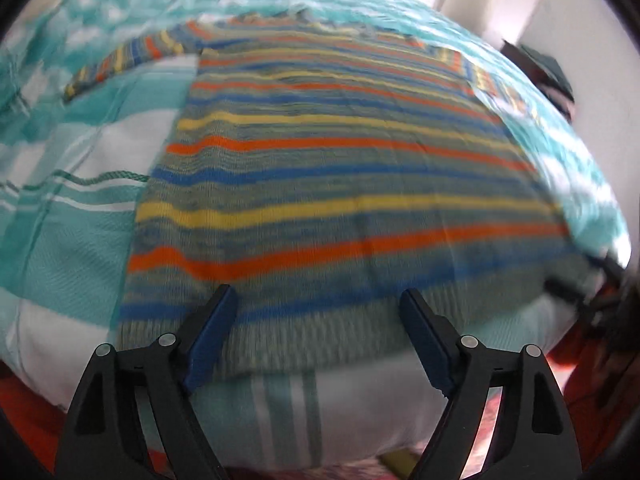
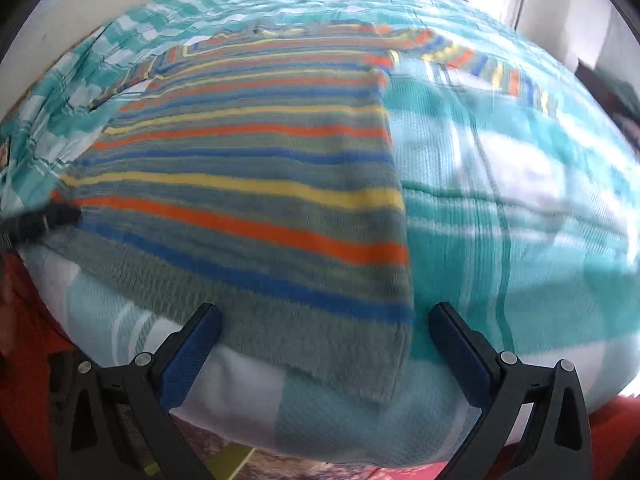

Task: Fold small clothes
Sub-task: 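Bring both open tools back to the sweater hem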

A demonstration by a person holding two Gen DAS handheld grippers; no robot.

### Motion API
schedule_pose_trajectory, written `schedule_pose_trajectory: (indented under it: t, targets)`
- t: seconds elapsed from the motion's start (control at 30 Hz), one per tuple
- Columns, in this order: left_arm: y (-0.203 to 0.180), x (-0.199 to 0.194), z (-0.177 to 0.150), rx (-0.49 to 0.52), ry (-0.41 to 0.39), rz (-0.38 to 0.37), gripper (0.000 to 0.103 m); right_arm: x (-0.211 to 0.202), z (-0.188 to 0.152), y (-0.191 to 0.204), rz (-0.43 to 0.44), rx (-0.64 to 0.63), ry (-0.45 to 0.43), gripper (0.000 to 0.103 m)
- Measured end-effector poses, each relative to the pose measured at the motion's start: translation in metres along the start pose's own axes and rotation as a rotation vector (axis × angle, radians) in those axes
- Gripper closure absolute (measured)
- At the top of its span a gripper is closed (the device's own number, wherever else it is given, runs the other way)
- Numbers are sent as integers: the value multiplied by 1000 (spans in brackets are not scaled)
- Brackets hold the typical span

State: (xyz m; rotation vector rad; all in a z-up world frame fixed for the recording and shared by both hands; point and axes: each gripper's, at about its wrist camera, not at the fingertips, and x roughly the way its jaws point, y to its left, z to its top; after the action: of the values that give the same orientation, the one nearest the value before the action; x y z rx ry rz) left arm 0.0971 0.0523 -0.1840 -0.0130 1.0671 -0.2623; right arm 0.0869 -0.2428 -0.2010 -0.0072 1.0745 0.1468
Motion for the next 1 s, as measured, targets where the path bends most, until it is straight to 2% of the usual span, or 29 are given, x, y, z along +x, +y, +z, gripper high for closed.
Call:
schedule_pose_trajectory:
  t: [0.23, 0.43, 1.0]
  targets:
    - [-2, 0, -4, -5, 15, -16, 8, -1, -7, -2, 6, -14, -20, 0]
    - [-15, 5, -10, 56, 20, 35, 3, 2, -9, 1, -3, -20, -31, 0]
    - [-16, 6, -11, 67, 26, 34, 1, 3, -12, 3, -14, -29, -39, 0]
